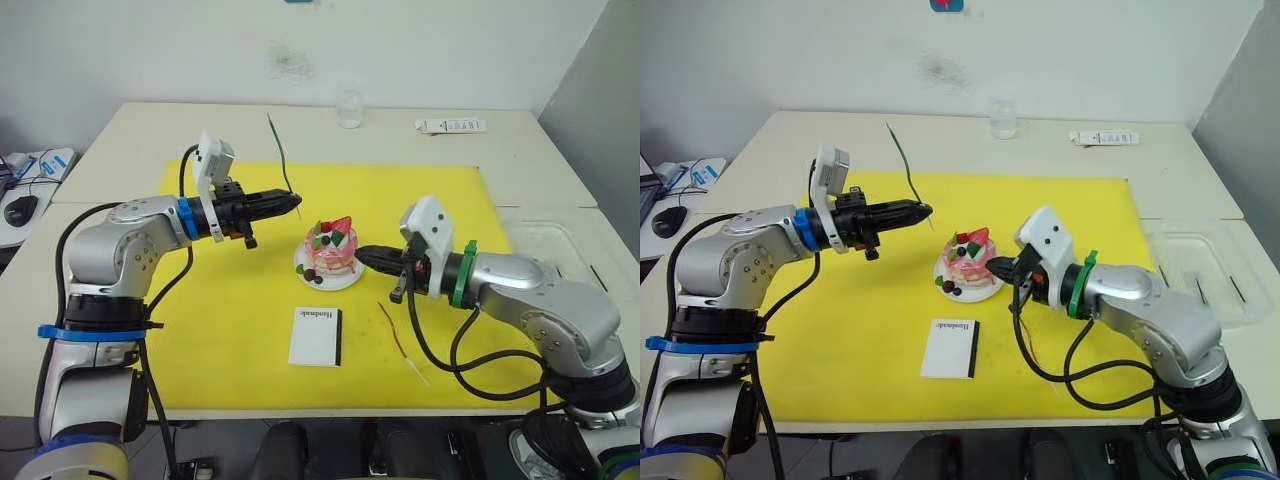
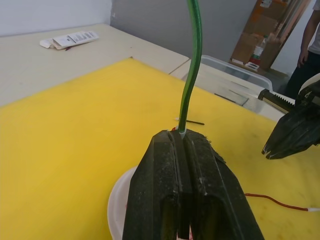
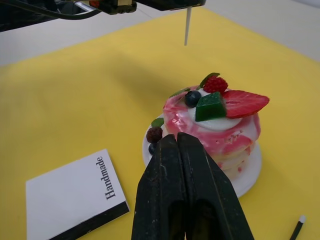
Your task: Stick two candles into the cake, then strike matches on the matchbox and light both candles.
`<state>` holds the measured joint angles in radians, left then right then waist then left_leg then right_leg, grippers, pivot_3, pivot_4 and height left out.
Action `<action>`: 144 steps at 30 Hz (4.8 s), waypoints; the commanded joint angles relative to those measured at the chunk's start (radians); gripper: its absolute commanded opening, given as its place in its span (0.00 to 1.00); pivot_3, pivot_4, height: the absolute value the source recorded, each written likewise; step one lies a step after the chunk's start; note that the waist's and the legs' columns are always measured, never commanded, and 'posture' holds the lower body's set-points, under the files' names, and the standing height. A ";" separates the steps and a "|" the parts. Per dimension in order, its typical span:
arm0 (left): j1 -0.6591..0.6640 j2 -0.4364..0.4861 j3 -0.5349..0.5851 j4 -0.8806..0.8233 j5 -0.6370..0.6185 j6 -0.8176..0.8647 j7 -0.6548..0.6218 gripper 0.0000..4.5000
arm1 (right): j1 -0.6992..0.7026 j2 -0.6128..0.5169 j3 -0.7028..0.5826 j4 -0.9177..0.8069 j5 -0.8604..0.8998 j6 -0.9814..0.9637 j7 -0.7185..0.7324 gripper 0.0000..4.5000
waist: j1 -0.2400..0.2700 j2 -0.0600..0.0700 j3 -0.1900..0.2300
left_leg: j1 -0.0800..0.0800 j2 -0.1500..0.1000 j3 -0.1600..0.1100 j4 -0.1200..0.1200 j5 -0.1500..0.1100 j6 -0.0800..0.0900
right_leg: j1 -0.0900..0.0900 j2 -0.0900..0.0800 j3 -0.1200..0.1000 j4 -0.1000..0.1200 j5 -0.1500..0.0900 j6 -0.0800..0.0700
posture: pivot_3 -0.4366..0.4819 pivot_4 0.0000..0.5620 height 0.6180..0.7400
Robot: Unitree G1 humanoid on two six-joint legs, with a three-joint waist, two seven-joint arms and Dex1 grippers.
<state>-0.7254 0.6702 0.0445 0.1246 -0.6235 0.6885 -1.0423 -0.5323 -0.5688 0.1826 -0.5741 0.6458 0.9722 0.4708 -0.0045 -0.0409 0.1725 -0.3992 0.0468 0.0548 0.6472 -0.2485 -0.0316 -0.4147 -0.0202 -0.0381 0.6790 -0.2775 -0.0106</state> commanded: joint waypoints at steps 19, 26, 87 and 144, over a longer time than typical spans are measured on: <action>0.004 -0.053 -0.003 0.058 0.094 -0.100 -0.038 0.00 | -0.061 0.050 -0.031 -0.039 0.004 0.046 -0.009 0.00 | -0.001 0.000 0.000 | 0.000 0.000 0.000 0.000 0.000 0.000 | 0.000 0.000 0.000 0.001 0.002 -0.004 | 0.48 0.27 1.00; 0.003 -0.065 -0.008 0.069 0.104 -0.100 -0.043 0.00 | -0.088 0.089 -0.041 -0.034 0.016 0.060 -0.027 0.00 | -0.001 0.000 0.000 | 0.000 0.000 -0.001 0.000 0.000 0.000 | 0.000 0.000 0.000 0.001 0.003 -0.004 | 0.48 0.27 1.00; 0.054 -0.111 -0.071 0.100 0.236 -0.270 -0.099 0.00 | -0.103 0.143 -0.036 -0.009 -0.038 0.056 -0.058 0.00 | -0.001 0.000 0.000 | 0.000 0.000 -0.001 0.002 0.000 0.000 | 0.000 0.000 0.000 0.002 0.003 -0.005 | 0.48 0.27 1.00; 0.121 0.025 0.034 -0.115 0.143 -0.147 -0.099 0.39 | -0.100 0.141 -0.032 0.016 -0.060 0.025 -0.028 0.00 | -0.004 0.000 0.000 | 0.000 0.001 -0.001 0.002 0.000 0.000 | 0.000 0.000 -0.001 0.002 0.003 -0.005 | 0.48 0.27 1.00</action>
<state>-0.6034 0.6783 0.0431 0.0600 -0.4570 0.5330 -1.1449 -0.6231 -0.4223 0.1755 -0.5420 0.5895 1.0203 0.4348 -0.0081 -0.0409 0.1724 -0.3991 0.0474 0.0540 0.6490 -0.2484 -0.0313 -0.4149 -0.0198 -0.0384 0.6813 -0.2745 -0.0157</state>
